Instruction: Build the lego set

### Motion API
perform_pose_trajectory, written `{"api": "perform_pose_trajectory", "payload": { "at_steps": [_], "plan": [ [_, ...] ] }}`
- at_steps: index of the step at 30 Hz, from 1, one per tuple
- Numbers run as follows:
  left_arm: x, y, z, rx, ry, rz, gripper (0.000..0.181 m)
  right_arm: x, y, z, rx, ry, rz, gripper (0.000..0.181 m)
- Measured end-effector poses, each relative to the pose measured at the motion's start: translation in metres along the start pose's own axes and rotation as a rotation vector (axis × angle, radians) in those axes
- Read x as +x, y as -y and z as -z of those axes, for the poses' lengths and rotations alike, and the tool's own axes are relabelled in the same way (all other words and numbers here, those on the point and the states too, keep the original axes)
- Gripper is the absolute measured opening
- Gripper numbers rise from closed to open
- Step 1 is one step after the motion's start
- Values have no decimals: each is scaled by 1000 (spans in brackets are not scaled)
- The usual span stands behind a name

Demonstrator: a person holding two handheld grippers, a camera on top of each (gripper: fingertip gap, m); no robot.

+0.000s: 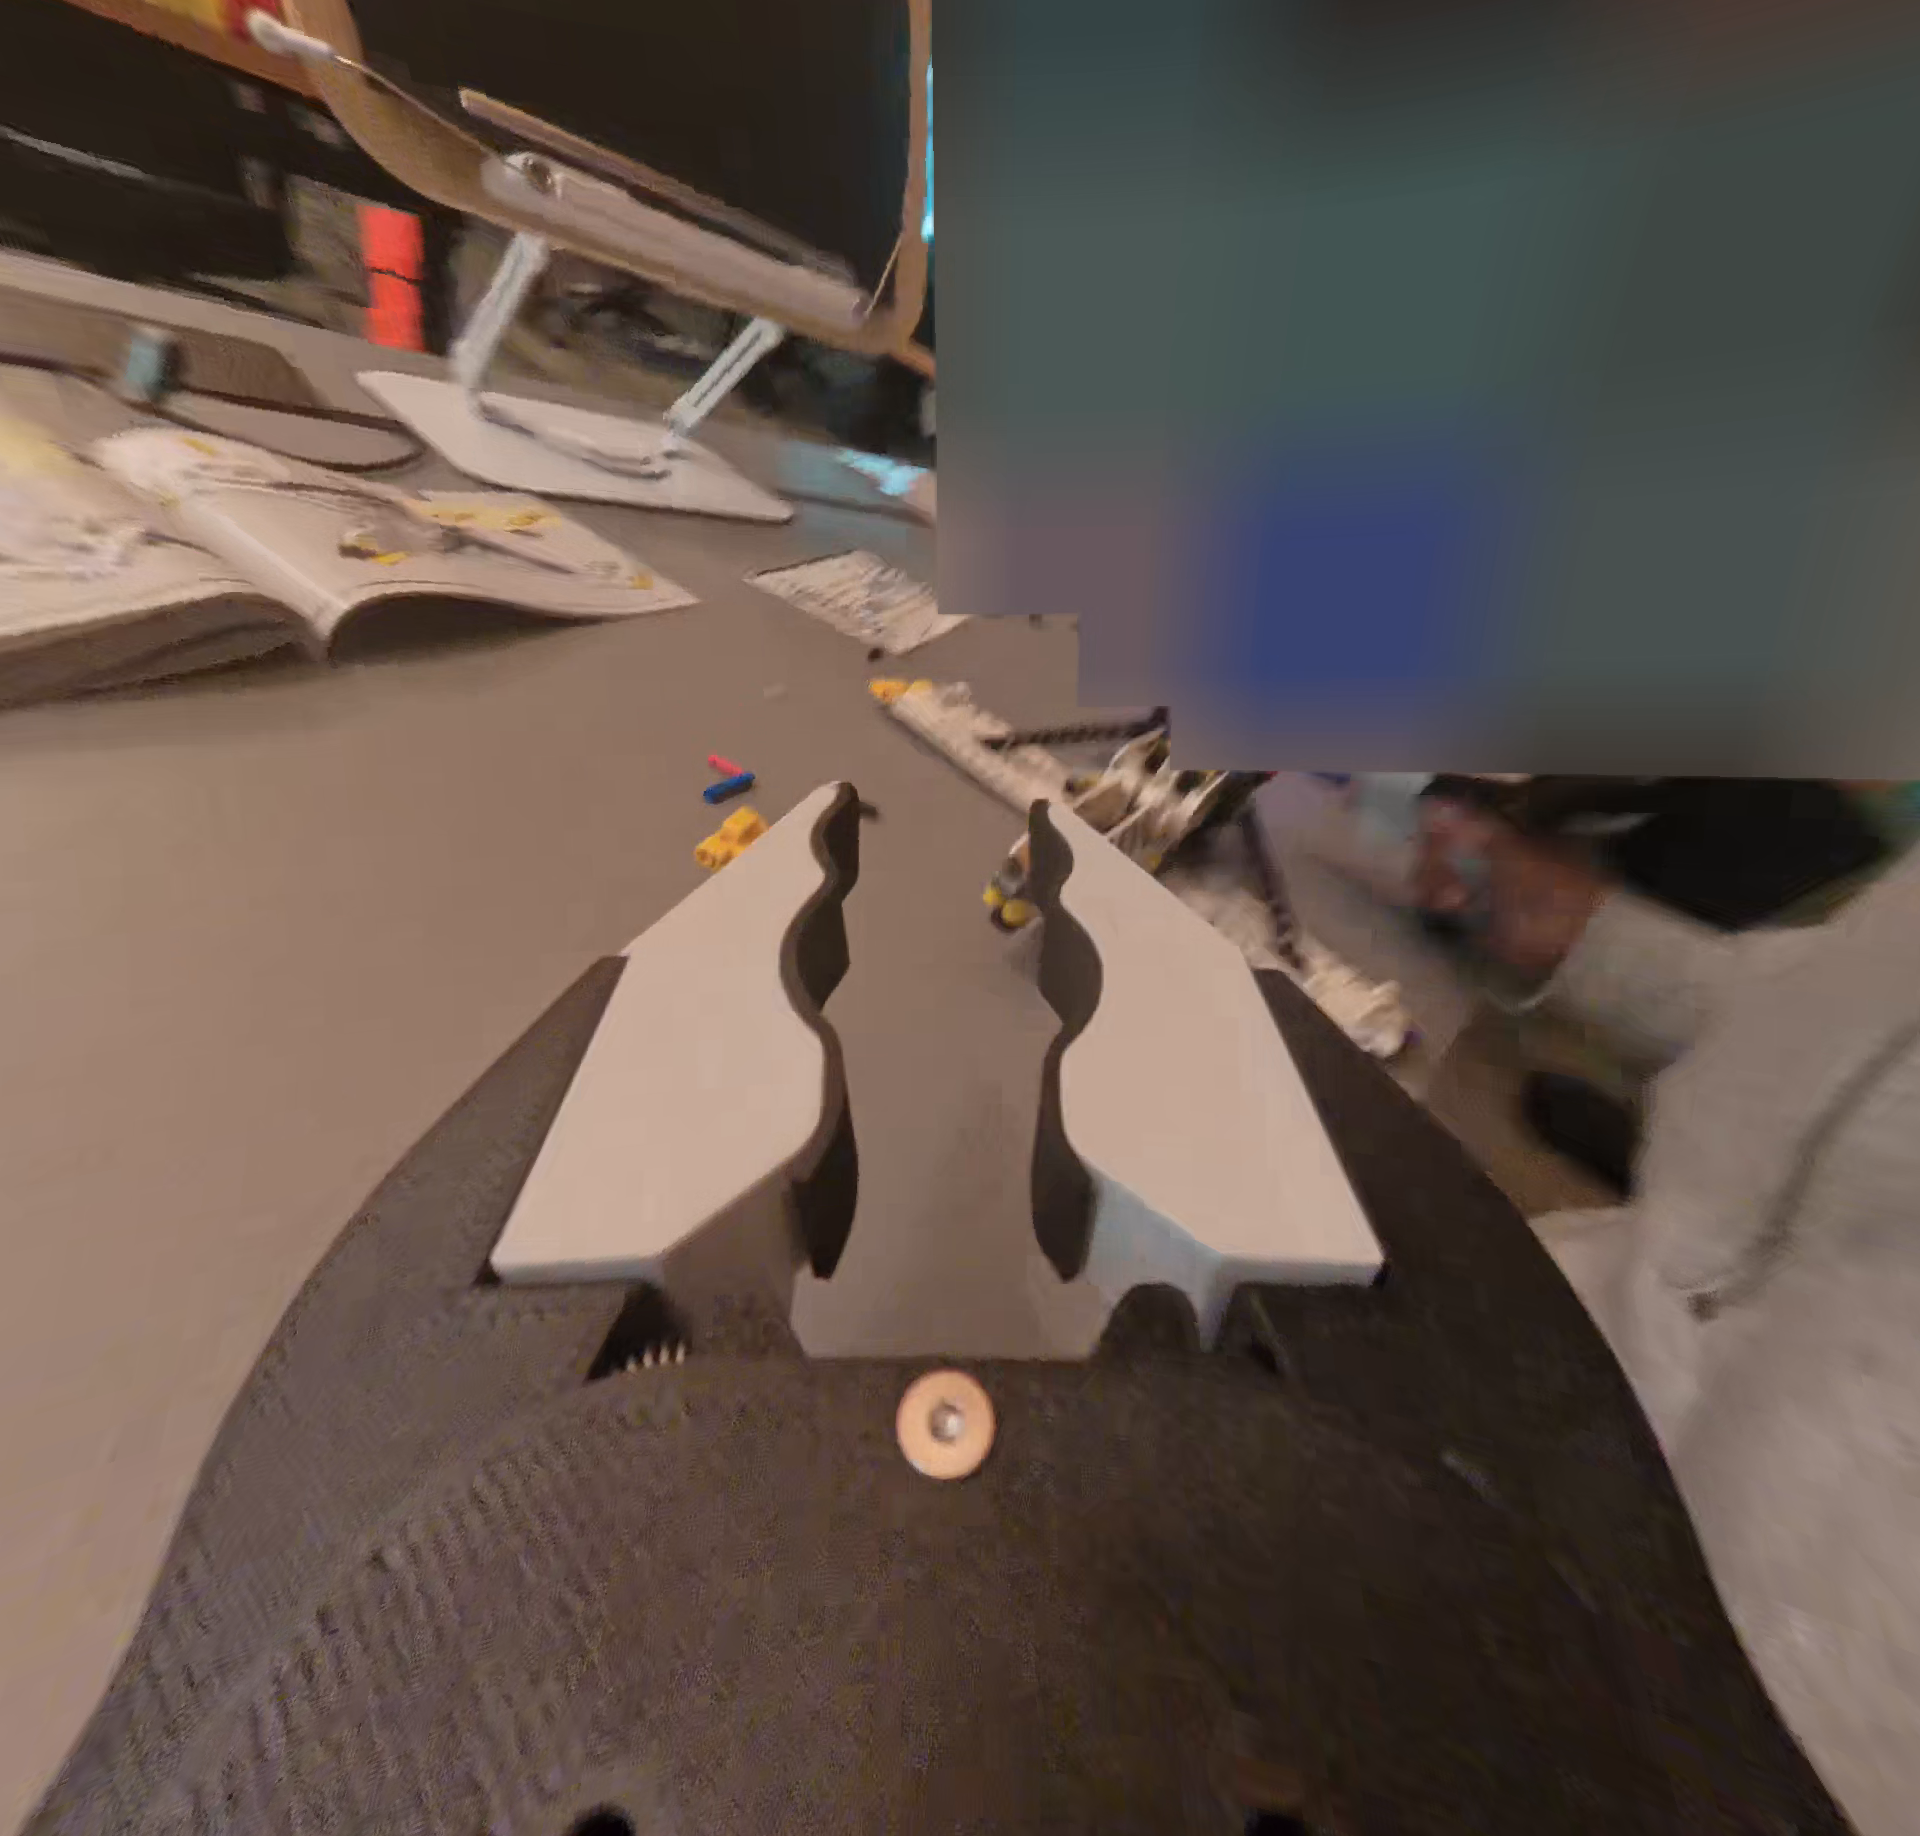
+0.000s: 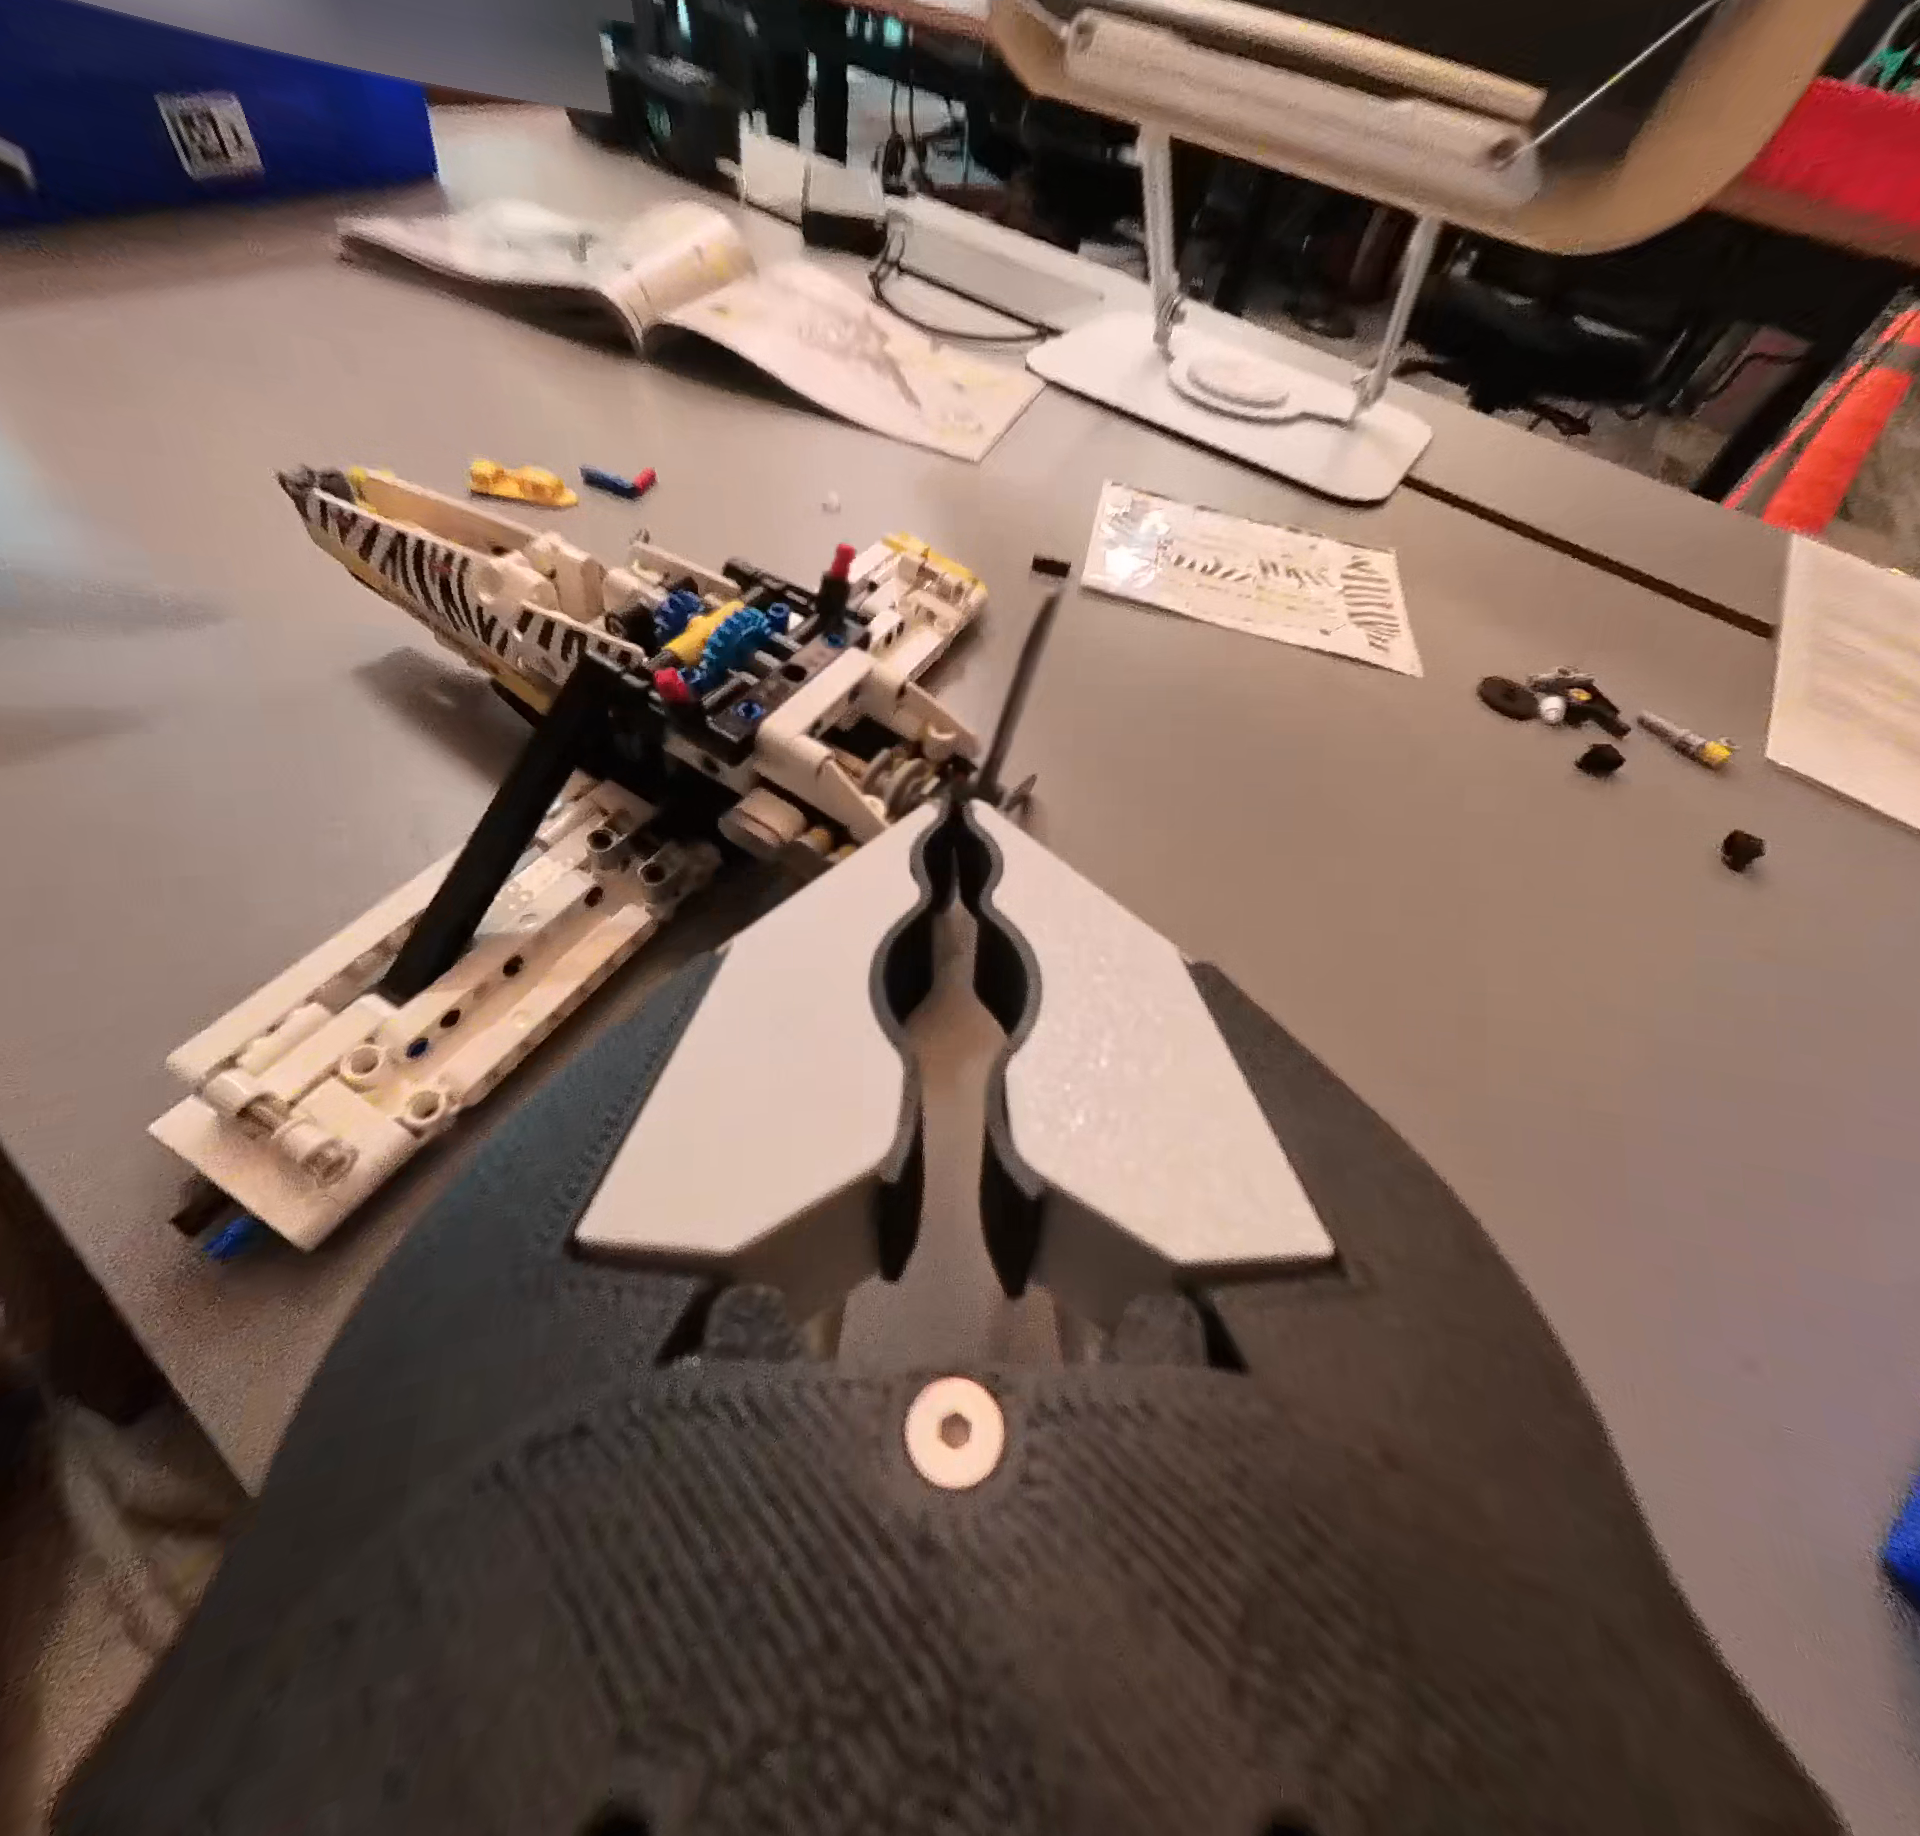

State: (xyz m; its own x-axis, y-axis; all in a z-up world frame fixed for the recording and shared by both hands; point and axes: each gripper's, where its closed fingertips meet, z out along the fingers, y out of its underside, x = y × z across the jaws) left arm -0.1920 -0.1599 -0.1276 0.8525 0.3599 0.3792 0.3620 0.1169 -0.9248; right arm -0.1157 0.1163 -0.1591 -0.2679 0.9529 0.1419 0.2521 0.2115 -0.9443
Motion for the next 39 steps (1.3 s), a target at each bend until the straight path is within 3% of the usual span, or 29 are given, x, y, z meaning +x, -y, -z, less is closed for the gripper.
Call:
{"api": "perform_pose_trajectory", "payload": {
  "at_steps": [3, 6, 10, 14, 17, 23, 33, 39],
  "plan": [
    [-20, 30, 0, 140, -156, 227, 25, -10, -9, -8, -77, -1, 70, 0],
    [-35, 48, -13, 177, -189, 276, 21, -13, -11, -10, -91, 0, 96, 0],
    [-31, 53, -37, 95, -191, 177, 22, -3, -2, -3, -21, -51, 61, 0],
    [-38, 33, -50, 8, -86, 26, 23, 3, 10, 3, 76, -63, 65, 0],
    [-38, 16, -56, -69, -58, -18, 23, 11, 17, 3, 133, -76, 66, 0],
    [-37, 8, -57, -105, 24, -174, 23, 10, 24, 7, 193, -78, 98, 0],
    [-46, 21, -74, -88, 66, -202, 29, 14, 31, 15, 258, -114, 113, 0],
    [-67, 36, -122, -248, 140, -285, 49, 20, 33, 20, 291, -131, 88, 0]
  ]
}}
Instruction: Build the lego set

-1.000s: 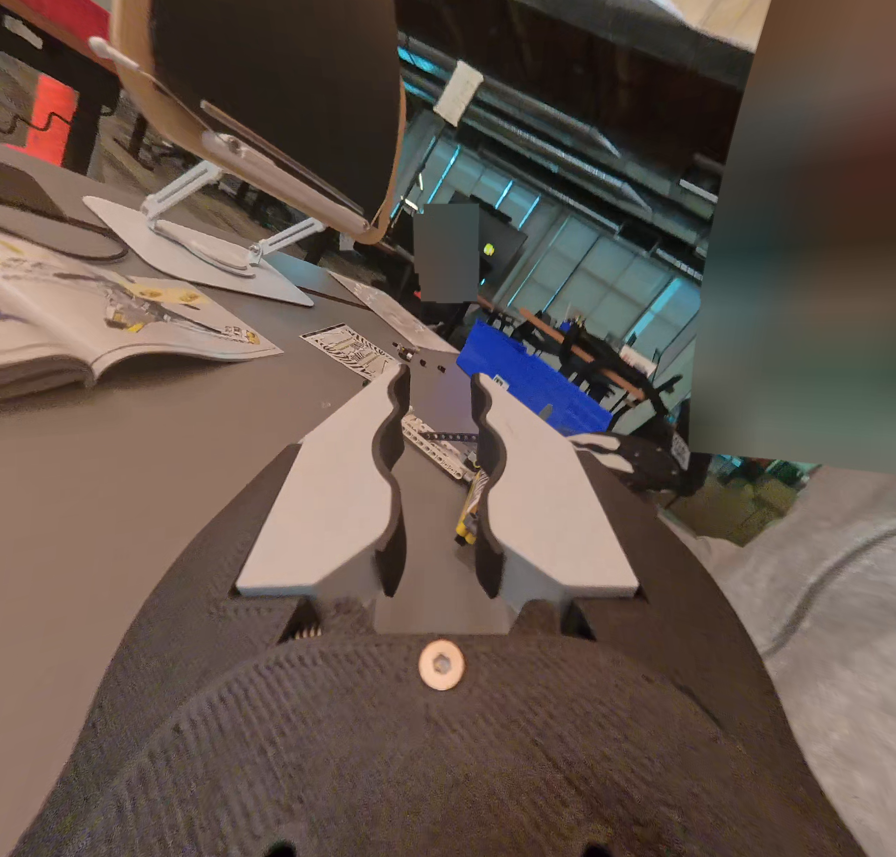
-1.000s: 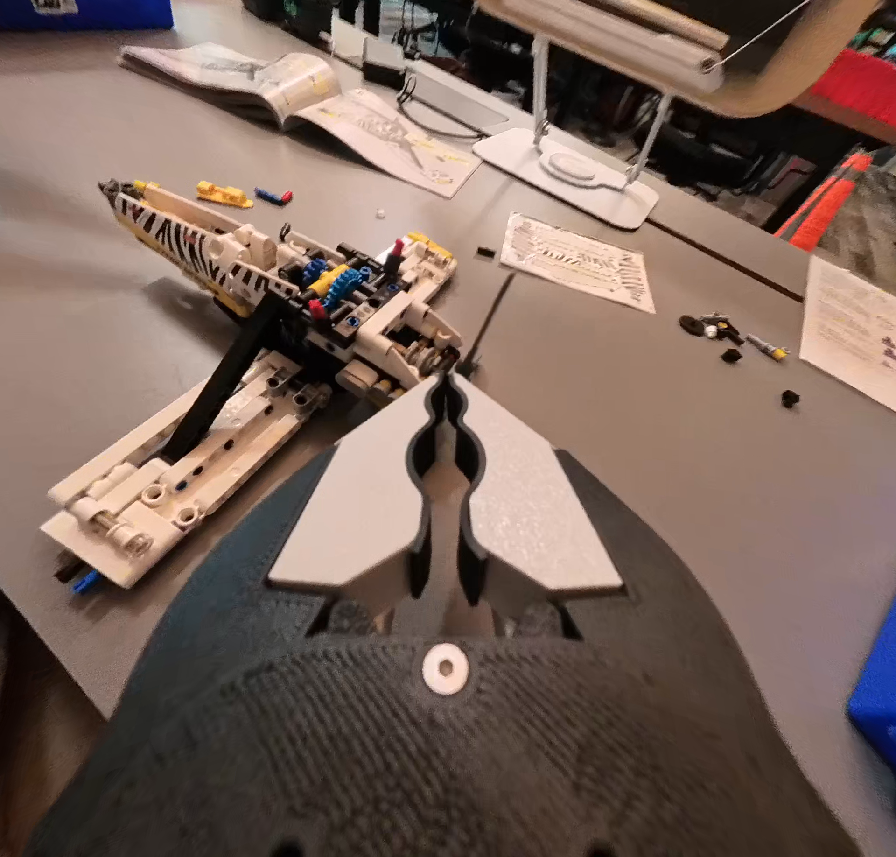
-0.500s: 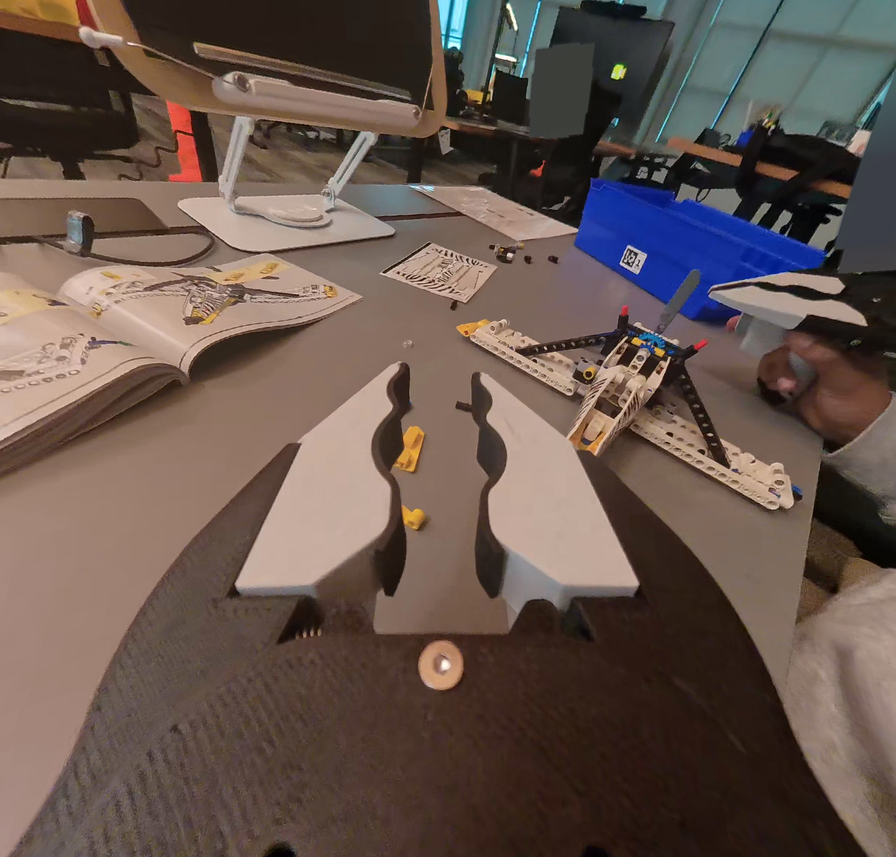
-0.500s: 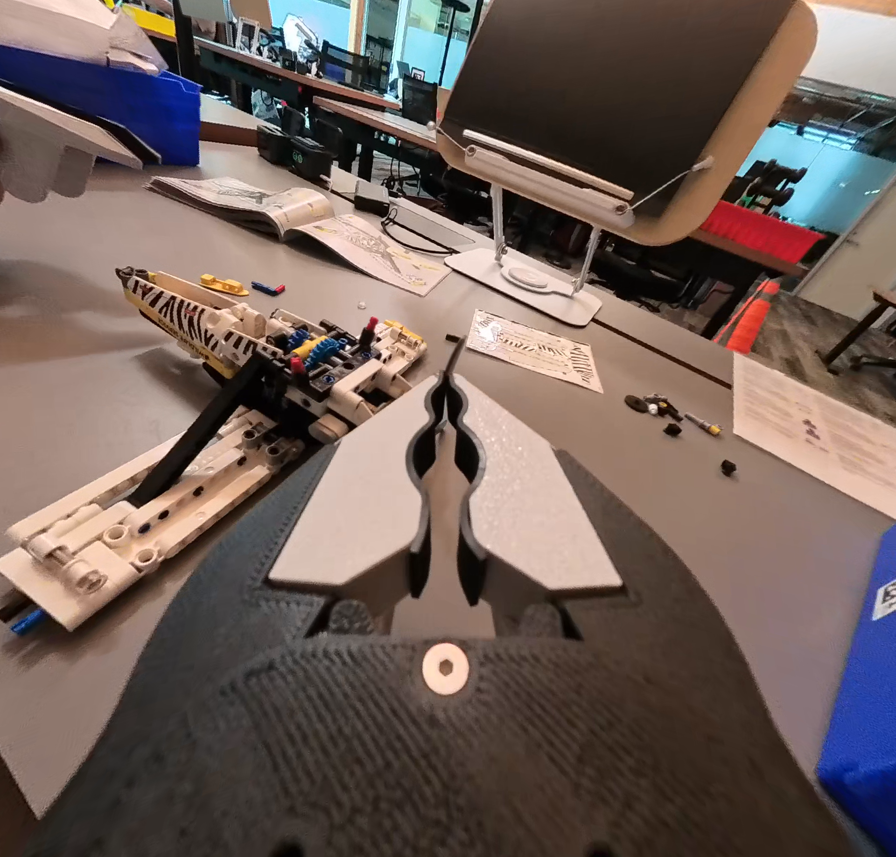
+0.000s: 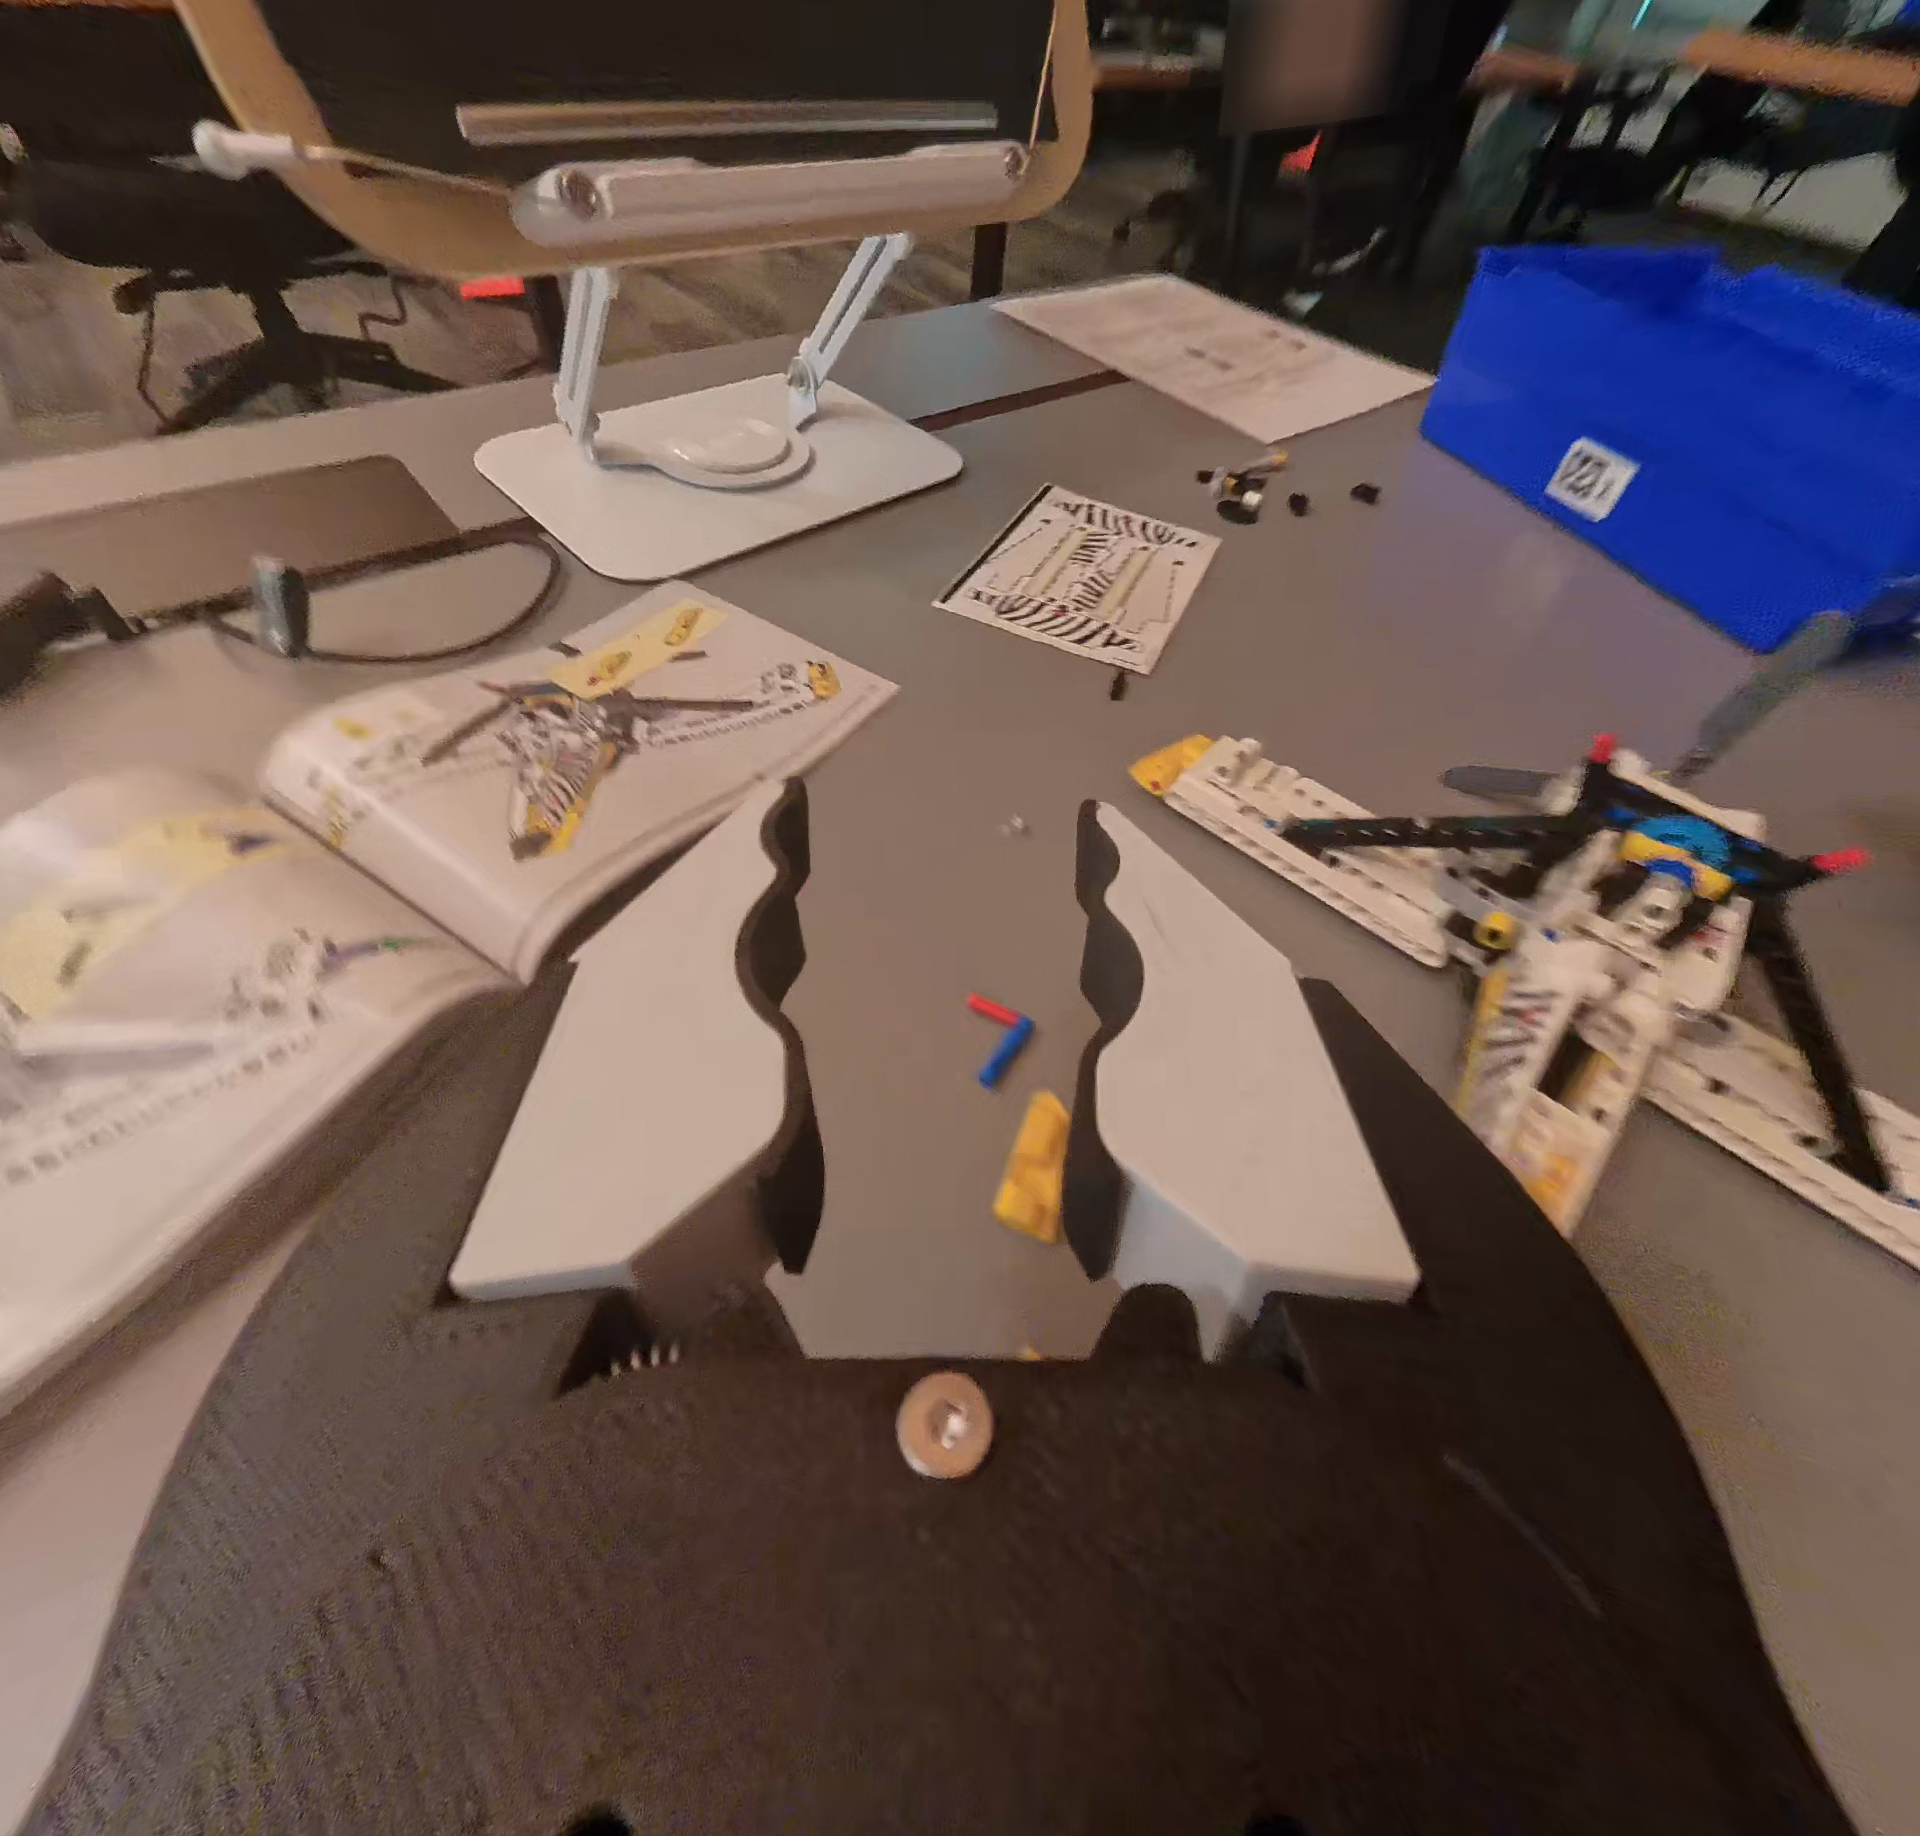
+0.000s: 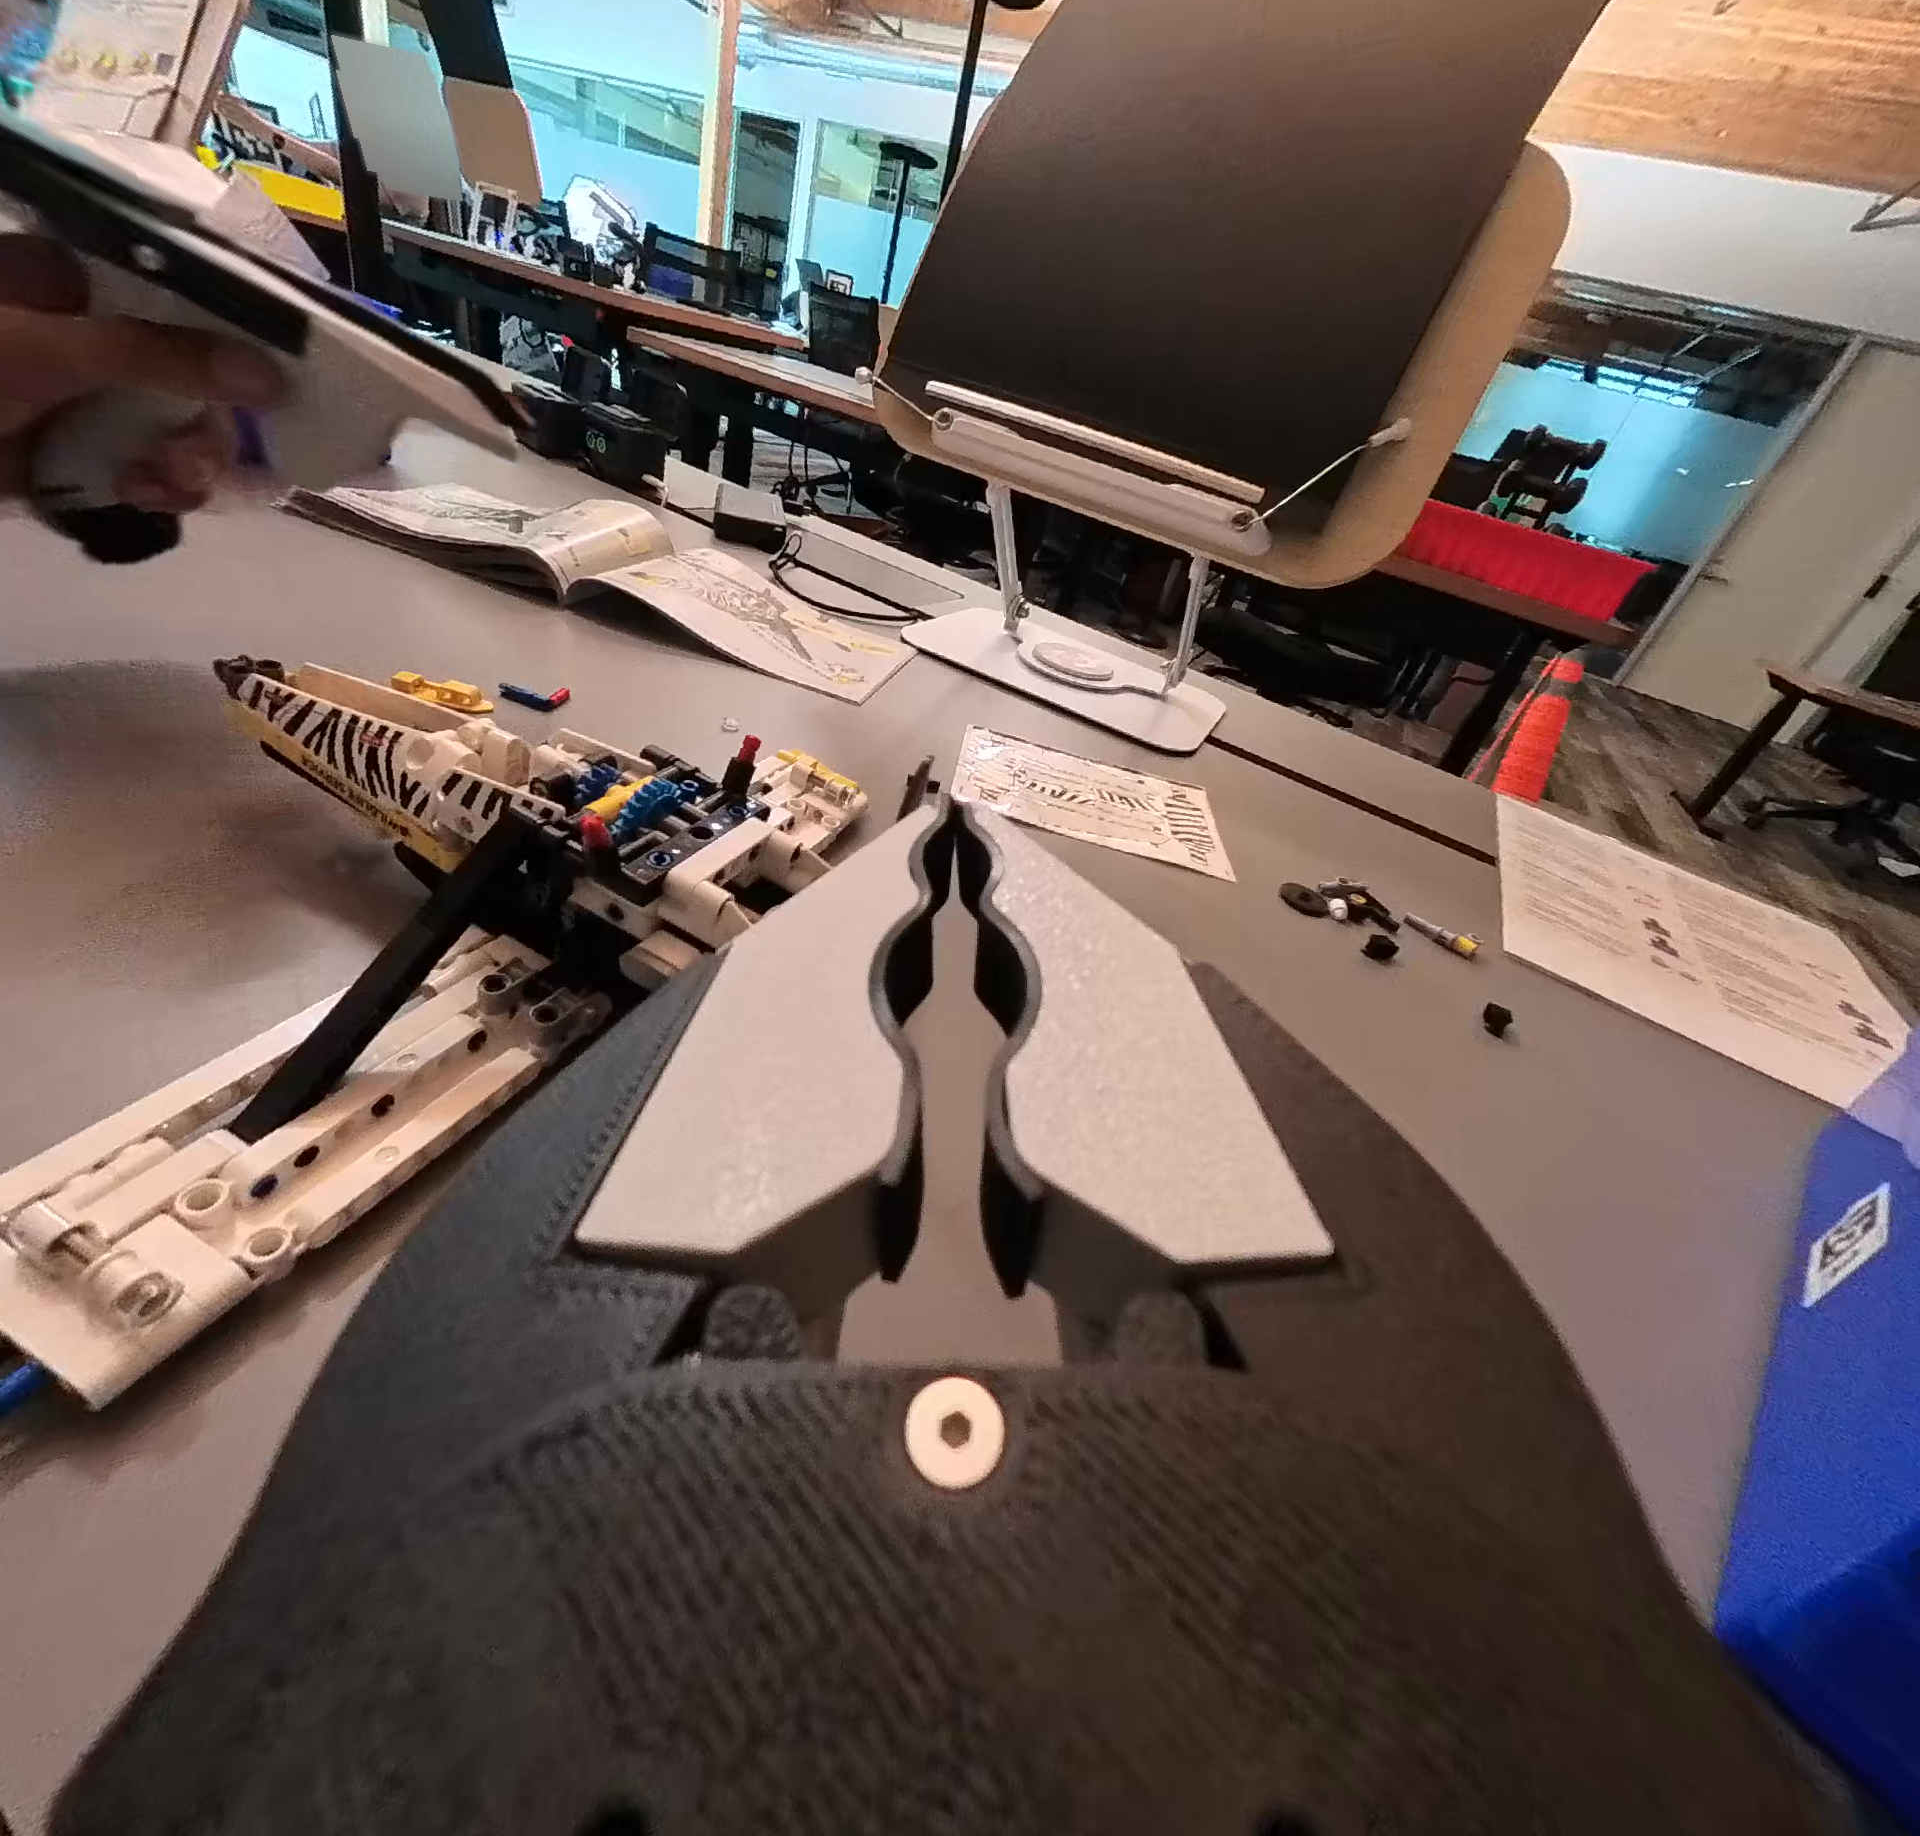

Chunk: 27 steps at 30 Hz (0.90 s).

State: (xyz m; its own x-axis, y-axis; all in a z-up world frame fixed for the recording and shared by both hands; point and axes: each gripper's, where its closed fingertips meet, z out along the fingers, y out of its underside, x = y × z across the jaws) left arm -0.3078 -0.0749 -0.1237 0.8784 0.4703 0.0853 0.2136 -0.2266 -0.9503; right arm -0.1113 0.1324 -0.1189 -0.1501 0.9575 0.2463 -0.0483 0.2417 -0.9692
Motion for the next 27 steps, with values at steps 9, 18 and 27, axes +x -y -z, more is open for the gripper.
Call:
{"api": "perform_pose_trajectory", "payload": {
  "at_steps": [9, 18, 27],
  "plan": [
    [-27, 24, -34, 38, 44, -21, 49, 3, 0, 1, 4, -33, 33, 0],
    [-42, -6, -23, 3, 24, 16, 36, 0, -6, -3, -43, -45, 92, 0],
    [-36, -27, 2, -42, 30, -97, 29, -82, 22, 1, -28, 252, -224, 18]
  ]
}}
